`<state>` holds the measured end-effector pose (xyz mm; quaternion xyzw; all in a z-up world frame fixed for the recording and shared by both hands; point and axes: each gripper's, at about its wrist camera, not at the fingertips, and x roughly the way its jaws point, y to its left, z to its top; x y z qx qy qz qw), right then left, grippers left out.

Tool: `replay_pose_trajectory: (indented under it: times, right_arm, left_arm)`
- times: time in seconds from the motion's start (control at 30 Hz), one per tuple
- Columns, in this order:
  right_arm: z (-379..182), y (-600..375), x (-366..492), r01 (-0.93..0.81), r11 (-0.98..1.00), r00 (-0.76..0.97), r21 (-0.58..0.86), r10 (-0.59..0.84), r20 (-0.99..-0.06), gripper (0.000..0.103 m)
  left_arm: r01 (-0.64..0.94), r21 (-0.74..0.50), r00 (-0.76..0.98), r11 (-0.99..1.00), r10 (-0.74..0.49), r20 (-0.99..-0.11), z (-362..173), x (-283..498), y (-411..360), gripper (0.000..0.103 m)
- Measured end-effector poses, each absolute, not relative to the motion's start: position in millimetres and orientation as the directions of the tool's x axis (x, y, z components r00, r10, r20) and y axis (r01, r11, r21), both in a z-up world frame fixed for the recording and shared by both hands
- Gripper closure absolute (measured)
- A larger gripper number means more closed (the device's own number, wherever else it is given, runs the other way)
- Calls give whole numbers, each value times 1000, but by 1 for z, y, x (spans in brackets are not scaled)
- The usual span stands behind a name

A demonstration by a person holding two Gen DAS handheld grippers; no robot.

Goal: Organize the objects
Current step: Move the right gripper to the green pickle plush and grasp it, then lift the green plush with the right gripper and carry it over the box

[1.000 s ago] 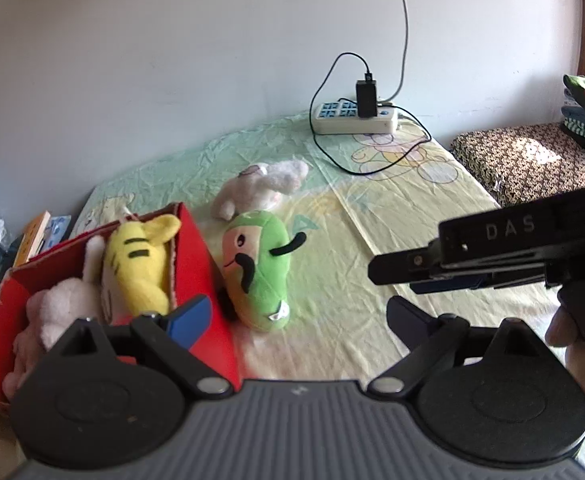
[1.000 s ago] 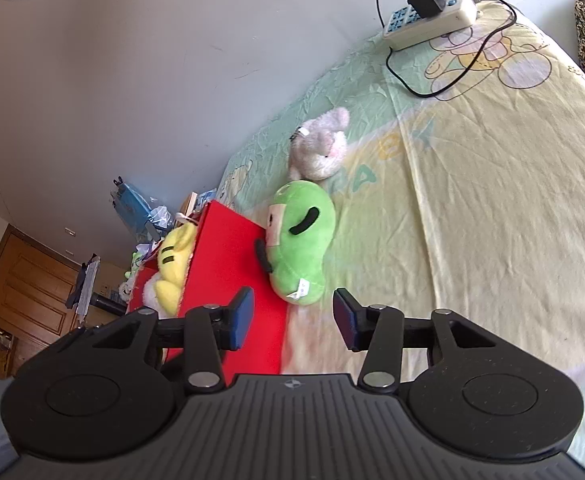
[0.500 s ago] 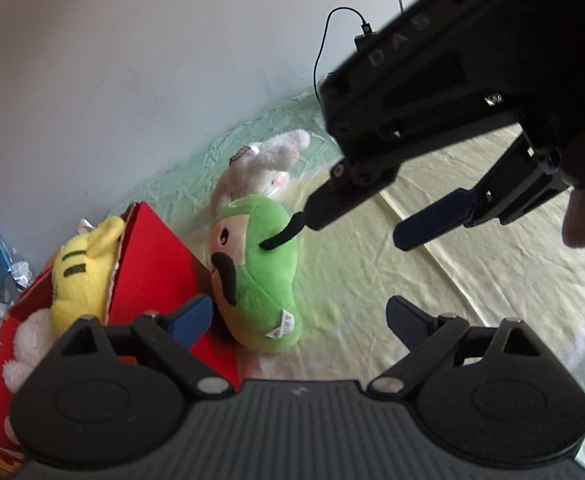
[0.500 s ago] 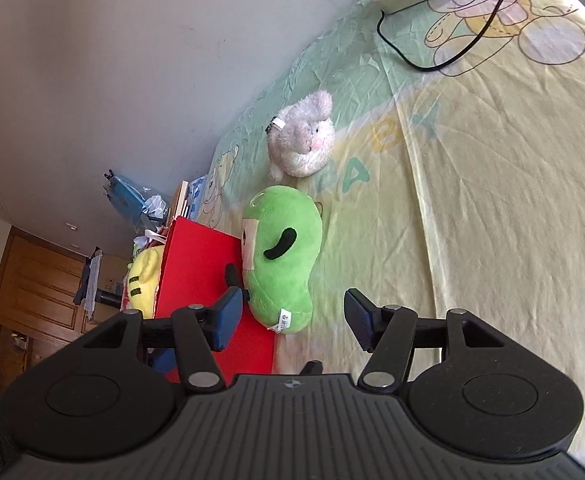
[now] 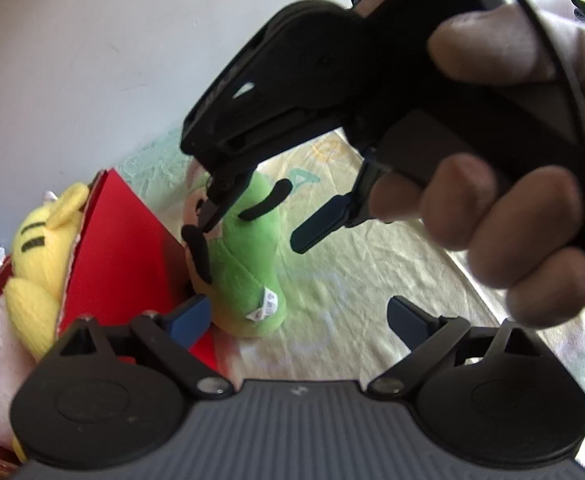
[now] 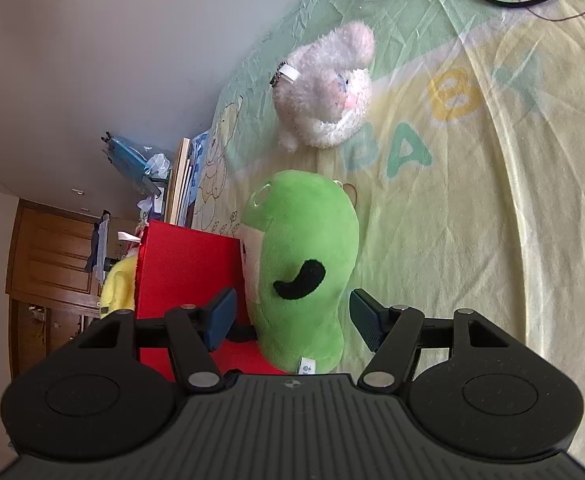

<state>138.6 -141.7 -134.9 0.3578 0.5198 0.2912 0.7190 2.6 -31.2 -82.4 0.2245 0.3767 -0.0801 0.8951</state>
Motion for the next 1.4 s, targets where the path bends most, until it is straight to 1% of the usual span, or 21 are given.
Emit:
replay_pose_trajectory:
  times: [0.1,0.13,0.27,0.47,0.6,0.73,0.8,0.9,0.97,1.03,1.2,1.4]
  right_arm:
    - [-144,-134,143,-33,570,268,821,796,-542,37]
    - [-147,-132,144,-32,555,257,831,808,-530,37]
    - [-148,-135,141,-33,532,255,846,823,-508,47]
    - [-143,-159,127,-34,535,281,844,816,-505,49]
    - [-145,-180,108,-20,535,303,844,808,-505,49]
    - [-153,-203,86,13,532,322,847,799,-508,49]
    - [-157,-210,75,27,520,331,854,801,-499,49]
    - [-159,-217,61,40,515,341,856,799,-496,49]
    - [-156,-217,55,39,516,340,856,799,-497,49]
    - [-153,-220,49,38,519,339,854,797,-499,49]
    - [-148,-228,30,45,498,345,866,806,-481,49]
    - [-134,-233,6,26,487,364,873,809,-462,49]
  left_arm:
    - [317,341,705,885,21,-709,-82,2,-29,8]
    - [320,345,705,882,21,-709,-82,0,-29,8]
    - [332,336,706,881,4,-708,-80,-3,-29,8]
    - [368,290,696,883,-55,-715,-69,-12,-22,7]
    - [417,166,654,894,-168,-738,-55,-19,-12,7]
    - [466,-21,583,885,-324,-745,-44,-20,0,7]
    - [463,-73,561,883,-356,-747,-45,-19,-2,7]
    - [457,-68,557,887,-345,-756,-48,-15,-7,8]
    - [455,-64,546,888,-335,-768,-55,-16,-14,10]
    - [458,-75,525,886,-337,-781,-62,-4,-12,15]
    - [473,-106,491,875,-362,-792,-67,-15,-14,26]
    - [484,-116,505,867,-385,-772,-52,-36,-15,27]
